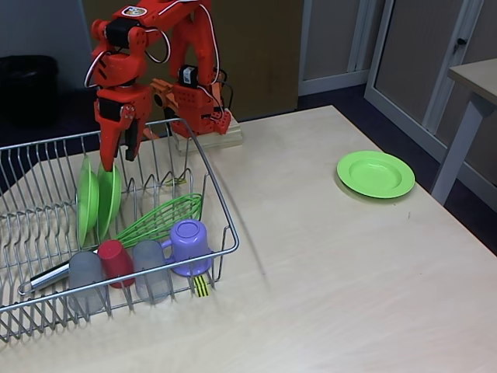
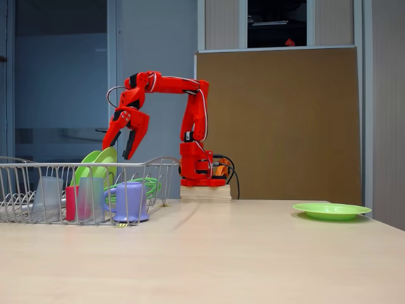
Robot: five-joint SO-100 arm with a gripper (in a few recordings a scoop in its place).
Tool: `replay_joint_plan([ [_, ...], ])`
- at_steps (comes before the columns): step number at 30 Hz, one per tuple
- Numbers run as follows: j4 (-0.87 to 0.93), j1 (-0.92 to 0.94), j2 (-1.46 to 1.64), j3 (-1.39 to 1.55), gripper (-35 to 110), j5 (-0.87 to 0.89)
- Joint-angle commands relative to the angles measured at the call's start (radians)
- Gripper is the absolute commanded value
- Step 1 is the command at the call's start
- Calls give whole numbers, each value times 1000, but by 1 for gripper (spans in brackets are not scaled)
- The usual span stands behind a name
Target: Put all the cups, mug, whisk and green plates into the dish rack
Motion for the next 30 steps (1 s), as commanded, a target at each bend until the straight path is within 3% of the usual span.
replay_joint_plan([
  [1,64,-69,80,-17,24,15],
  [10,83,-87,91,-23,22,26],
  [30,-11,77,-94,-71,28,-175],
])
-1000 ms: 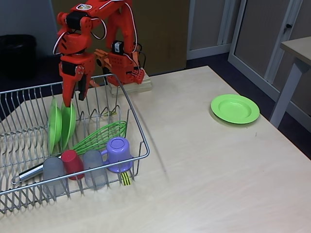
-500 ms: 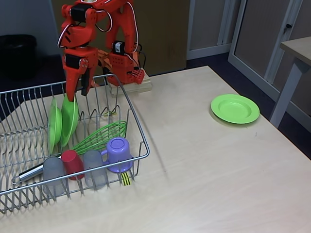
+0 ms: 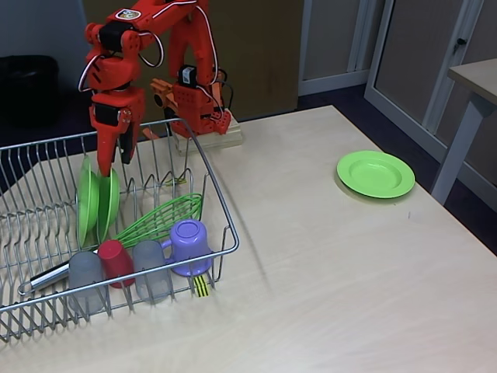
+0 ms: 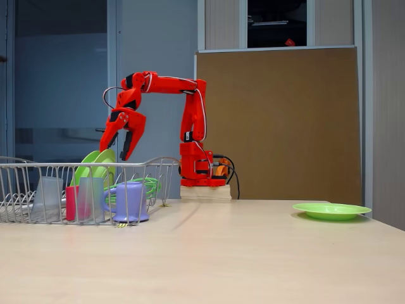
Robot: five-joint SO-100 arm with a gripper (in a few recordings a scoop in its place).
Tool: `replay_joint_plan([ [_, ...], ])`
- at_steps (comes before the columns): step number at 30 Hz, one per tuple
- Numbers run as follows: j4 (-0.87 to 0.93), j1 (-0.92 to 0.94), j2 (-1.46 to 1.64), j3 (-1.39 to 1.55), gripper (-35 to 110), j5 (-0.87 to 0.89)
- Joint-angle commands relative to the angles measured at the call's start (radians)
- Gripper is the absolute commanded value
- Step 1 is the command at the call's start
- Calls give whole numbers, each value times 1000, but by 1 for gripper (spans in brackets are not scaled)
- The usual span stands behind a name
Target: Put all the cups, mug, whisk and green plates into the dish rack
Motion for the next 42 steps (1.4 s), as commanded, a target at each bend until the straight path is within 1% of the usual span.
replay_joint_plan([
  [1,-9,28,-5,-21,29,-40],
  [3,-14,43,-21,-38,33,-57],
  [12,-41,124,-101,-183,38,-124],
  [15,-38,118,-110,-225,37,-130],
  [17,-23,81,-104,-241,37,-121],
  [23,32,-86,-26,-241,36,-32],
  [31,71,-337,114,-184,34,158],
  [35,41,-495,178,-81,32,233],
  [39,17,-681,222,40,34,318],
  [42,-41,-842,250,130,31,354],
])
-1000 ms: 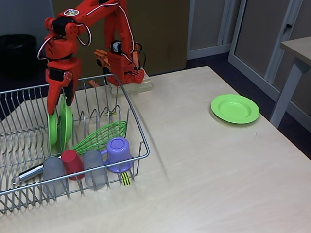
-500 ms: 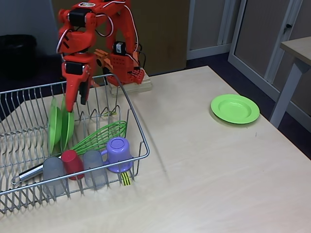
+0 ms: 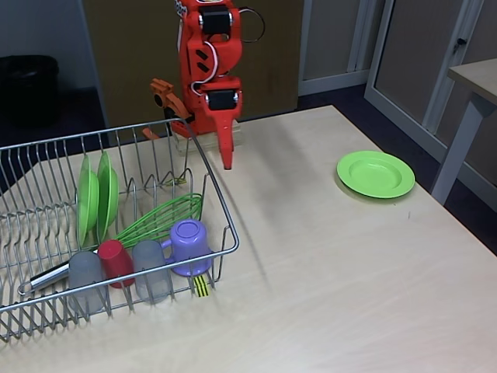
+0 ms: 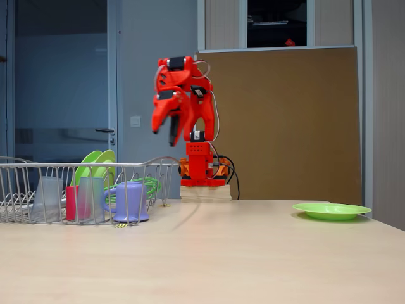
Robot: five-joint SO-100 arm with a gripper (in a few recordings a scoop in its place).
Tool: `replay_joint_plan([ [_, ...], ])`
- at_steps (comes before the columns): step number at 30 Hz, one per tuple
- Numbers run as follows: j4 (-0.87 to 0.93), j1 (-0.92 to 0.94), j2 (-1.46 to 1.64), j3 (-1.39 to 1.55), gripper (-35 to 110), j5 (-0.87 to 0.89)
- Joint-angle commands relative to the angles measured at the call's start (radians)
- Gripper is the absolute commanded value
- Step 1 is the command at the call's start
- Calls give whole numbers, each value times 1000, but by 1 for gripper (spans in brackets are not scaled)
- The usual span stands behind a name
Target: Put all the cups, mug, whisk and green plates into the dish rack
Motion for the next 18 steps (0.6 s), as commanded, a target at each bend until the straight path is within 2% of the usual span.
replay_joint_plan([
  [1,-52,-183,63,89,31,77],
  [5,-186,-374,71,155,22,244],
  [11,-356,-597,-37,153,30,670],
  [18,-537,-782,-288,72,33,1057],
])
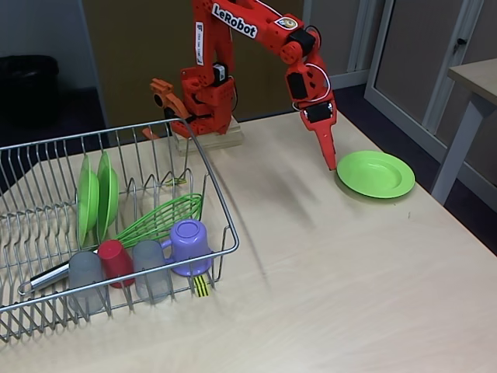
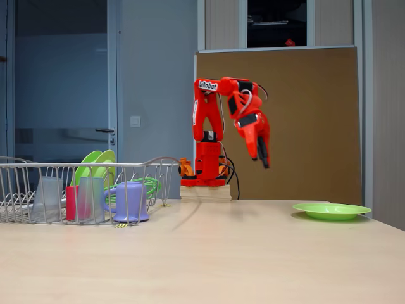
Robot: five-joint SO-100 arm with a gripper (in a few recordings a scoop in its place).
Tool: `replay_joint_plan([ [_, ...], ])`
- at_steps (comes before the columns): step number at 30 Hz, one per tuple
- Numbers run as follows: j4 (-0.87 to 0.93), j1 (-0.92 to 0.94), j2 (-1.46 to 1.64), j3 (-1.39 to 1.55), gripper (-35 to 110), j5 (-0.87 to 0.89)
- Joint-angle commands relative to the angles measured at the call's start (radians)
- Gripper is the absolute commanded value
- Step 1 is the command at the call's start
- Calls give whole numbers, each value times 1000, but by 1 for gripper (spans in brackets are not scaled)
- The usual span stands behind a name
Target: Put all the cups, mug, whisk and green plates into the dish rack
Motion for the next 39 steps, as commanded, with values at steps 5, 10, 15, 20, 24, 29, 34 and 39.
replay_joint_plan([
  [5,-176,-169,-202,-100,35,365],
  [10,-233,-232,-324,-176,38,581],
  [15,-282,-262,-380,-212,41,741],
  [20,-345,-267,-425,-202,41,871],
  [24,-474,-242,-440,-117,41,908],
  [29,-620,-216,-497,-49,40,942],
  [34,-724,-207,-607,-52,37,980],
  [39,-792,-195,-684,-46,23,1035],
])
